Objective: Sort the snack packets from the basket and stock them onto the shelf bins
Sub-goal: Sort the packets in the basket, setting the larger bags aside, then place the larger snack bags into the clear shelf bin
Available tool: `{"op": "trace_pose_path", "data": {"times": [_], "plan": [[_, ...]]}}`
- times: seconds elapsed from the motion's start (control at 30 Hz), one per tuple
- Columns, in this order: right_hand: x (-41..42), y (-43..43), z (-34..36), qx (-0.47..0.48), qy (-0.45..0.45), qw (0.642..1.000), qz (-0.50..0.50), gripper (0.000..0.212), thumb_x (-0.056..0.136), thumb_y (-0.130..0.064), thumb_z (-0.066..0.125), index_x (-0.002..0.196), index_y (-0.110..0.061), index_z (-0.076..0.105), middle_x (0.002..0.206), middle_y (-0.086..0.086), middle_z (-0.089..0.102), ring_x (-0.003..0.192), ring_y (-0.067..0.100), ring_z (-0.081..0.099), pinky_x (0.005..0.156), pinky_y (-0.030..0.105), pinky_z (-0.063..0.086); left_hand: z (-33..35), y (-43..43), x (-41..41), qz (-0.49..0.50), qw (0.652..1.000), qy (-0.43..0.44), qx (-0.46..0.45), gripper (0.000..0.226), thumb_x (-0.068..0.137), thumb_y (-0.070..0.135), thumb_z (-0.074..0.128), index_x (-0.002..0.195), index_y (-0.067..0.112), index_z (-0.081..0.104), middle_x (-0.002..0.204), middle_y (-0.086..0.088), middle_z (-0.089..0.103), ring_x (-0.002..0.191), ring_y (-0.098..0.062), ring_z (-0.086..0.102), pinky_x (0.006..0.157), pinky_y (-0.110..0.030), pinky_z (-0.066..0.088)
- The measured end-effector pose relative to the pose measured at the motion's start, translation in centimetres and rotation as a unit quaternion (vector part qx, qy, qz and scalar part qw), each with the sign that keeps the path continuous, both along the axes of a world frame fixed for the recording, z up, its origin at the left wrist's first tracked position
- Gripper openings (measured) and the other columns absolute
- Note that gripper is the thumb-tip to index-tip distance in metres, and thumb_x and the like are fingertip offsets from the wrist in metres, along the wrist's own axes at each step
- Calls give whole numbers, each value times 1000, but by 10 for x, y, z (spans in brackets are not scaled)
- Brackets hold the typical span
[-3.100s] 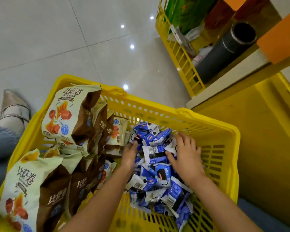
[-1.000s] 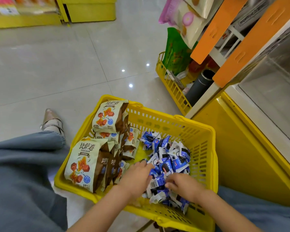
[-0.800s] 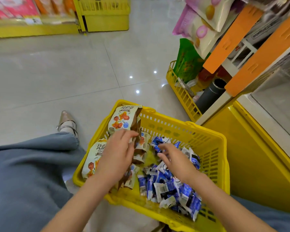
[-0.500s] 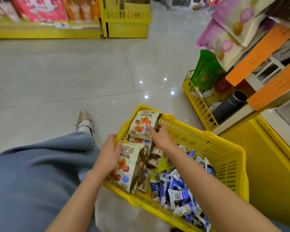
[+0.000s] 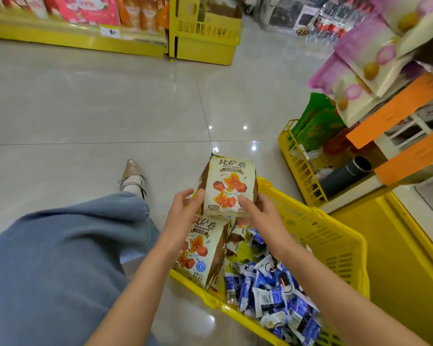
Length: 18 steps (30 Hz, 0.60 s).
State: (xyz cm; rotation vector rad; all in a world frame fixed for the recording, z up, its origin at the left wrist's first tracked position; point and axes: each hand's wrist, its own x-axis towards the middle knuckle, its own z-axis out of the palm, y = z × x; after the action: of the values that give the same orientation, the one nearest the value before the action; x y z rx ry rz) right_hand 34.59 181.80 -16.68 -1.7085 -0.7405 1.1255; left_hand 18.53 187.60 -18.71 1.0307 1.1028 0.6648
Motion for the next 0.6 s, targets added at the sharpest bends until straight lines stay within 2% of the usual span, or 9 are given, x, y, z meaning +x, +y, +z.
{"op": "trace_pose_path", "data": {"times": [0.03,0.1,0.2,0.27,0.33,0.37,0.43,0.5,0.6], "plan": [[-5,-8,3,9,-6,999,36,21,88,-34,60,108,-30,54,111,-5,66,94,8,67,75,23,57,5,-2,0,-21,997,-54,-50,67,73,59,58,126,20,46,116,-2,63,100,-20,64,83,-36,52],[-11,-19,7,26,-1,995,97,30,85,-40,59,114,-35,52,113,-12,66,98,5,65,75,20,55,13,-5,-2,-30,995,-66,-62,78,58,59,69,123,22,48,112,-3,67,98,-22,67,86,-45,54],[-8,-32,4,12,26,994,108,50,79,-56,51,127,-48,39,133,-16,53,118,4,54,90,21,48,15,-4,-5,17,998,-44,-46,70,56,46,78,117,22,53,108,-4,69,97,-26,67,87,-51,52],[-10,-39,-9,-71,-4,992,100,71,77,-63,49,140,-43,23,144,-7,39,125,10,46,100,29,42,12,-3,-9,56,996,-50,-45,61,65,34,79,118,22,52,109,-5,68,97,-28,67,86,-52,52],[-28,-42,-26,-162,1,982,102,83,78,-61,56,145,-28,18,141,-2,43,121,12,49,100,32,44,12,-2,-12,80,994,-65,-38,59,69,28,78,120,21,51,111,-6,67,99,-28,66,85,-53,53],[-39,-41,-34,-180,7,979,91,83,79,-58,60,143,-20,23,135,-2,48,117,11,52,97,31,47,12,-2,-12,84,994,-69,-31,60,69,28,79,121,20,50,112,-6,67,99,-28,66,85,-53,53],[-57,-34,-49,-183,-23,982,40,78,78,-53,66,137,-15,33,135,2,49,117,15,53,98,34,46,17,-1,-11,83,995,-61,-8,60,69,29,79,121,21,50,111,-3,67,99,-25,66,84,-51,54],[-69,-26,-57,-191,-66,979,-20,78,78,-49,68,138,-13,33,138,8,44,120,22,51,102,36,44,22,0,-10,75,996,-42,27,58,68,31,79,118,25,50,108,1,67,97,-20,67,81,-46,56],[-79,-25,-58,-170,-114,977,-58,71,75,-48,72,129,-16,41,127,6,52,109,20,56,94,31,47,30,0,-8,58,996,-26,63,57,68,34,79,116,25,49,107,4,66,99,-17,65,84,-44,55]]}}
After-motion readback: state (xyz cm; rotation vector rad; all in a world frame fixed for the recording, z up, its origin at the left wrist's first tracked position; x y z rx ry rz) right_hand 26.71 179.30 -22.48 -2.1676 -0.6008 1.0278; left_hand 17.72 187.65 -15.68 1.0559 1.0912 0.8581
